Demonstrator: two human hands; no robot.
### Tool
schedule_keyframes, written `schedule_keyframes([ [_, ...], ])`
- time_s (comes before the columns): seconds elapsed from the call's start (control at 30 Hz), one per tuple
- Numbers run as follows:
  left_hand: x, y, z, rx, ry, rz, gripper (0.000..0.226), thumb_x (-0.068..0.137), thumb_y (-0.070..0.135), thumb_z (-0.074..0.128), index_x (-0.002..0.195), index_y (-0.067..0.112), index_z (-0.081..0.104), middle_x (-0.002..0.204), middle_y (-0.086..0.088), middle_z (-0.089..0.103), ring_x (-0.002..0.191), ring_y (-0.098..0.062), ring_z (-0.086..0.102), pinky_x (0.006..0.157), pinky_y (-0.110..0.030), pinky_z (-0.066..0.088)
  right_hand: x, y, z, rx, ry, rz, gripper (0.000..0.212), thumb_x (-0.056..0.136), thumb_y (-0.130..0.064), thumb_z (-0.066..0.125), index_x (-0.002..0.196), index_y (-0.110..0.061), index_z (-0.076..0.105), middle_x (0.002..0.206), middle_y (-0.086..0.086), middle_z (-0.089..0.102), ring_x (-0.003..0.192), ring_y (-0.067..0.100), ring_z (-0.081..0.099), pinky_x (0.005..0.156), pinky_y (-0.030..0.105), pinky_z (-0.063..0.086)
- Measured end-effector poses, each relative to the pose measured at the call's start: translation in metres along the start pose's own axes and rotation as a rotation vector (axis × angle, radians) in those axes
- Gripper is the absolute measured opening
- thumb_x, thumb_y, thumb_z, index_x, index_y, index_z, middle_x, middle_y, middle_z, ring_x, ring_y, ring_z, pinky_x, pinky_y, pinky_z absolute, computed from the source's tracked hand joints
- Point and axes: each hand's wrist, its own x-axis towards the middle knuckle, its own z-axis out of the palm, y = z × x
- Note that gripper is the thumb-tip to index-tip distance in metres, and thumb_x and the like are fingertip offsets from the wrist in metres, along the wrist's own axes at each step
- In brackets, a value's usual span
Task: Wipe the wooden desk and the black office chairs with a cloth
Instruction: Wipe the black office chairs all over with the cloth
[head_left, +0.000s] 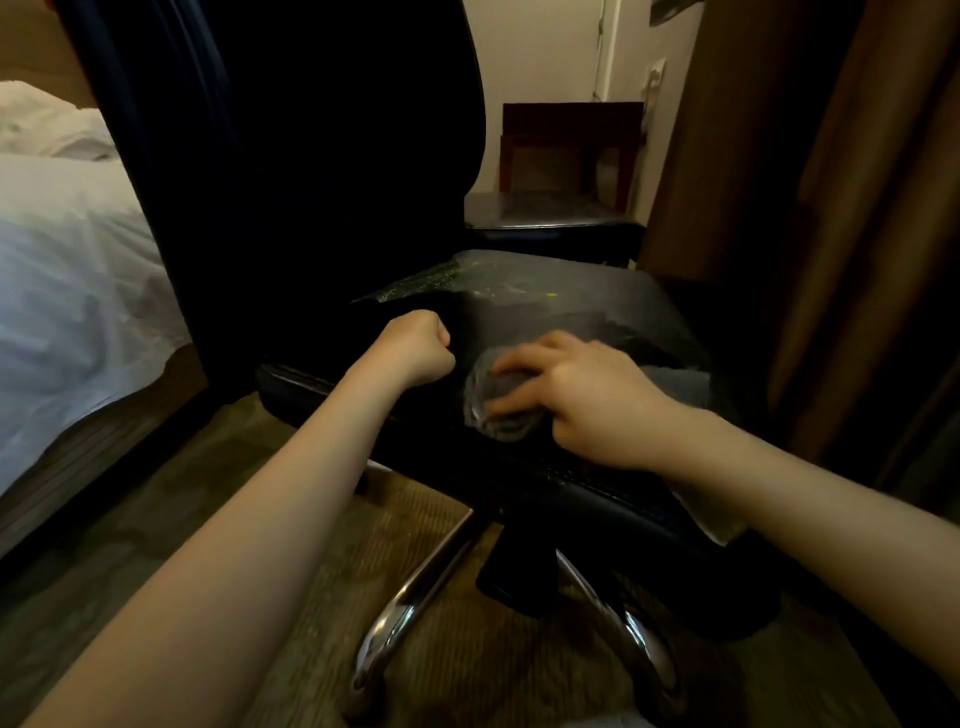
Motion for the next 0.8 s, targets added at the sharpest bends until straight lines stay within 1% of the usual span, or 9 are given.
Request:
schedule_keyframes([
  [0.1, -0.005, 0.008, 0.005, 0.060, 0.026, 0.017, 0.027, 0.088, 0.001, 0.049, 0.067, 0.016, 0.040, 0.072, -0.001, 0.041, 0.075, -0.021, 0.044, 0.067, -0.030, 0.036, 0.019, 0.039, 0.009, -0.071, -0.054, 0.243, 0.054, 0.085, -0.006, 0.046, 0.127, -0.039, 0.057, 0.140, -0.008, 0.042, 0.122, 0.024, 0.038, 0.089, 0.036, 0.041],
  [0.17, -0.008, 0.009, 0.007, 0.098, 0.036, 0.023, 0.029, 0.086, -0.001, 0.049, 0.065, 0.016, 0.039, 0.069, -0.001, 0.039, 0.067, -0.020, 0.043, 0.059, -0.029, 0.034, 0.029, 0.082, 0.015, -0.143, -0.056, 0.464, 0.038, 0.091, -0.015, 0.050, 0.126, -0.028, 0.059, 0.136, 0.002, 0.046, 0.121, 0.031, 0.040, 0.093, 0.043, 0.041],
  [0.27, -0.012, 0.007, 0.008, 0.122, 0.059, 0.046, 0.033, 0.084, -0.002, 0.050, 0.062, 0.016, 0.034, 0.065, -0.002, 0.038, 0.057, -0.017, 0.037, 0.050, -0.029, 0.029, 0.025, 0.125, 0.021, -0.062, 0.031, 0.670, 0.037, 0.089, -0.014, 0.053, 0.125, -0.017, 0.060, 0.132, 0.010, 0.051, 0.122, 0.034, 0.045, 0.097, 0.044, 0.044],
  [0.4, -0.011, 0.021, 0.007, 0.114, 0.062, 0.063, 0.035, 0.084, -0.001, 0.050, 0.061, 0.018, 0.033, 0.064, -0.002, 0.036, 0.061, -0.020, 0.041, 0.055, -0.030, 0.031, 0.000, 0.105, 0.007, 0.129, 0.256, 0.524, 0.053, 0.076, 0.004, 0.050, 0.119, -0.024, 0.066, 0.130, 0.002, 0.055, 0.120, 0.025, 0.049, 0.102, 0.035, 0.042],
  [0.53, -0.009, 0.052, 0.016, 0.044, 0.003, 0.103, 0.022, 0.086, 0.003, 0.049, 0.068, 0.014, 0.043, 0.085, -0.009, 0.051, 0.095, -0.031, 0.056, 0.067, -0.028, 0.036, -0.021, 0.055, 0.005, 0.128, 0.084, 0.185, 0.063, 0.073, 0.007, 0.045, 0.115, -0.035, 0.066, 0.135, -0.012, 0.050, 0.124, 0.012, 0.043, 0.096, 0.027, 0.040],
  [0.6, -0.016, 0.064, 0.020, 0.020, -0.022, 0.147, 0.010, 0.085, 0.003, 0.048, 0.082, 0.011, 0.054, 0.096, -0.014, 0.056, 0.103, -0.032, 0.056, 0.071, -0.030, 0.039, -0.014, 0.085, 0.007, 0.152, 0.083, 0.307, 0.062, 0.073, 0.008, 0.044, 0.114, -0.032, 0.067, 0.134, -0.010, 0.052, 0.124, 0.015, 0.046, 0.098, 0.026, 0.040],
  [0.67, -0.021, 0.071, 0.022, 0.000, -0.040, 0.188, 0.019, 0.085, 0.004, 0.047, 0.101, 0.008, 0.058, 0.110, -0.016, 0.060, 0.108, -0.032, 0.055, 0.077, -0.030, 0.042, -0.014, 0.131, 0.017, 0.116, 0.095, 0.521, 0.056, 0.080, 0.005, 0.046, 0.118, -0.031, 0.065, 0.135, -0.005, 0.051, 0.122, 0.023, 0.046, 0.101, 0.033, 0.040],
  [0.73, -0.025, 0.075, 0.023, -0.003, -0.070, 0.233, 0.019, 0.085, 0.007, 0.050, 0.102, 0.009, 0.057, 0.114, -0.014, 0.060, 0.109, -0.030, 0.055, 0.075, -0.027, 0.039, -0.025, 0.161, 0.023, 0.119, 0.160, 0.729, 0.046, 0.086, 0.000, 0.048, 0.121, -0.028, 0.062, 0.135, 0.000, 0.049, 0.117, 0.029, 0.047, 0.098, 0.043, 0.044],
  [0.8, -0.026, 0.076, 0.025, 0.014, -0.125, 0.257, 0.008, 0.085, 0.016, 0.059, 0.091, 0.015, 0.054, 0.105, -0.009, 0.061, 0.103, -0.027, 0.056, 0.072, -0.024, 0.035, -0.039, 0.169, 0.026, 0.224, 0.292, 0.839, 0.046, 0.087, 0.005, 0.046, 0.120, -0.022, 0.063, 0.133, 0.001, 0.051, 0.114, 0.025, 0.052, 0.095, 0.036, 0.047],
])
